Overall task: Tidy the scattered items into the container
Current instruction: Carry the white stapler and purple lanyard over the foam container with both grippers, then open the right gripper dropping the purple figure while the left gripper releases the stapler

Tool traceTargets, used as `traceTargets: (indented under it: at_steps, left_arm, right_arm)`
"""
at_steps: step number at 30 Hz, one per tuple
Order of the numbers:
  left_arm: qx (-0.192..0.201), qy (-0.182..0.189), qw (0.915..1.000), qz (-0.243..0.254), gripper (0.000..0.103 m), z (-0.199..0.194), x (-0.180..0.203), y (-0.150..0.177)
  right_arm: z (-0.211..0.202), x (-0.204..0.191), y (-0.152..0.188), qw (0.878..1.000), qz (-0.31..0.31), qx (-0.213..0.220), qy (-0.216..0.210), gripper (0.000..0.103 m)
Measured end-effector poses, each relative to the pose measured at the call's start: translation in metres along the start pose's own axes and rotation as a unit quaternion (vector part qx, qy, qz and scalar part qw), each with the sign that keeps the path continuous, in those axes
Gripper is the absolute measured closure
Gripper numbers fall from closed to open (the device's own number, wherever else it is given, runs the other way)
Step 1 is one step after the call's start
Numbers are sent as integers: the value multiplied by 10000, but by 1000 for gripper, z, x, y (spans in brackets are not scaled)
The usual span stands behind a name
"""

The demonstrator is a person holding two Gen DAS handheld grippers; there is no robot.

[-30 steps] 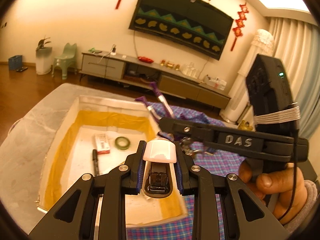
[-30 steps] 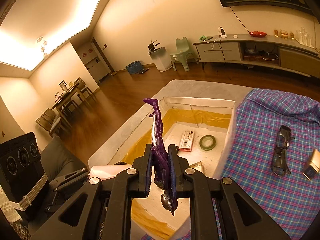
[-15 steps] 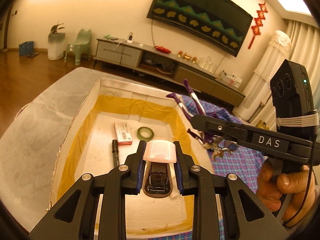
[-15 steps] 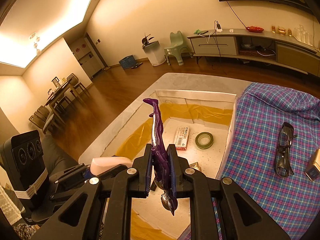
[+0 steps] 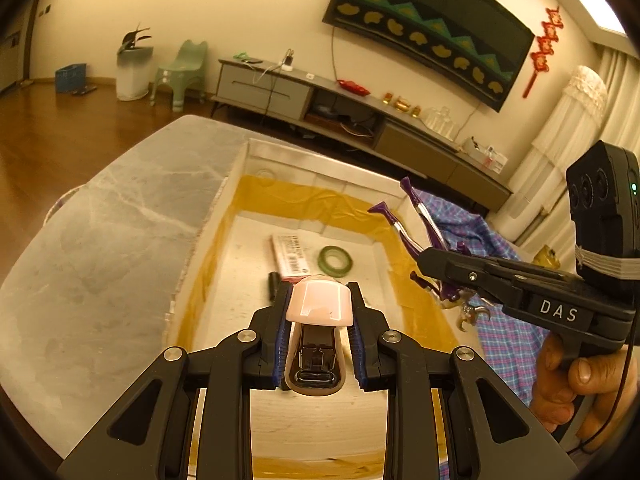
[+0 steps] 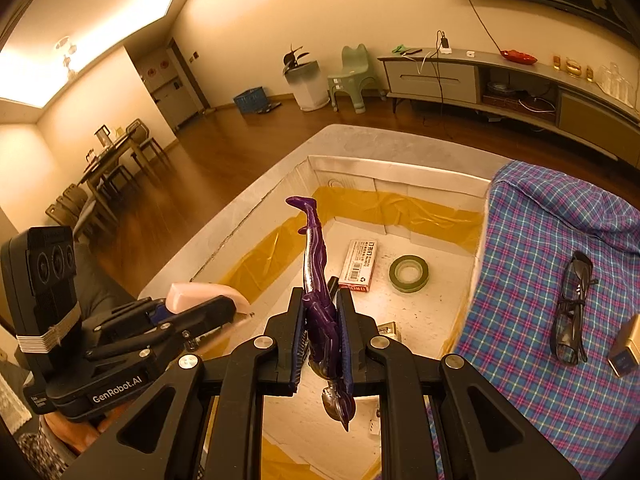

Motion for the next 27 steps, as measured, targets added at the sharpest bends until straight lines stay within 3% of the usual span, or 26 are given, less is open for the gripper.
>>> traceTargets:
  at_steps: [14, 27]
  left_arm:
    - [-166, -84, 9994, 305, 77, 8, -13, 14]
    - [-295, -25, 9986, 448, 77, 4, -16, 27]
  right_arm:
    - [46, -4, -20, 9962, 661, -420, -385, 86]
    - [104, 13, -42, 9782, 1948, -344, -627, 87]
Point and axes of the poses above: each gripper's, at about its wrist camera, not at the fingertips, and z roughly the way its jaws point, x to its right, y to its underside, the point moved 9 cm from there along z, roughly the way its jaws point, and after that the axes turned 11 degrees about -y, right-handed, at the moved point
